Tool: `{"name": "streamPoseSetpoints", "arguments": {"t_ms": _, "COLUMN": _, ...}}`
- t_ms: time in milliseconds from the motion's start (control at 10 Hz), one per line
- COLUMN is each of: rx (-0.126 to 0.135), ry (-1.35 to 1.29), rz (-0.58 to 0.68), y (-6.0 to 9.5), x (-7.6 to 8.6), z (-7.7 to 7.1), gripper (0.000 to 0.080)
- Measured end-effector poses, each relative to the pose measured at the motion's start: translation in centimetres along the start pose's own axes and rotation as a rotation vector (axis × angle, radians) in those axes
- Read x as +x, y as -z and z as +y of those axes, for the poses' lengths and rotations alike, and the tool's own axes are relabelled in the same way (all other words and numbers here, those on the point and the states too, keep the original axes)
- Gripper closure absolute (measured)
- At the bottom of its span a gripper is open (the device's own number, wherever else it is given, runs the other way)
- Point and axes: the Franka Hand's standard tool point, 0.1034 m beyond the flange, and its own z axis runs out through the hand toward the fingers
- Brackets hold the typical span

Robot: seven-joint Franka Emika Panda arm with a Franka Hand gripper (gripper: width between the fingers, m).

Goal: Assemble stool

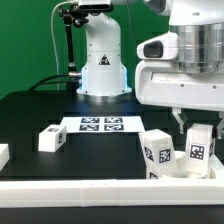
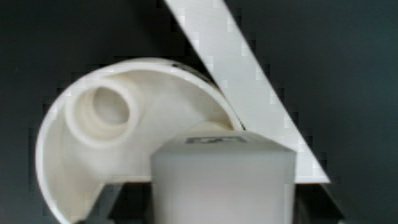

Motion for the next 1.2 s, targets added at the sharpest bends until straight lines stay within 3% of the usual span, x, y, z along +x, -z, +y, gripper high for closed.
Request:
{"name": "streamPoseSetpoints", "arguments": {"t_ms": 200, "rx": 0.01, "ry": -0.14, "rz": -0.008, "y": 0.01, "x": -0.07, "z": -0.14, "gripper": 0.0463}}
{"name": "streamPoseSetpoints", "arguments": {"t_ms": 300, "rx": -0.011, "ry": -0.121, "rz": -0.029, "y": 0.1, "x": -0.22, "z": -0.17, "gripper": 0.0463}}
{"name": "streamPoseSetpoints", "arguments": {"t_ms": 900, "rx": 0.001, "ry": -0.506, "rz": -0.04, "y": -0.01, "x": -0.52, "z": -0.69, "gripper": 0.0462}}
{"name": "streamPoseSetpoints", "arguments": {"t_ms": 1000, "rx": 0.032, "ry": -0.634, "rz": -0.033, "y": -0.09, "x": -0.32, "z": -0.96, "gripper": 0.0462}}
{"name": "streamPoseSetpoints", "arguments": {"t_ms": 1200, "rx": 0.039, "ry": -0.682, "rz": -0.037, "y": -0.11, "x": -0.36, "z": -1.05, "gripper": 0.0462}}
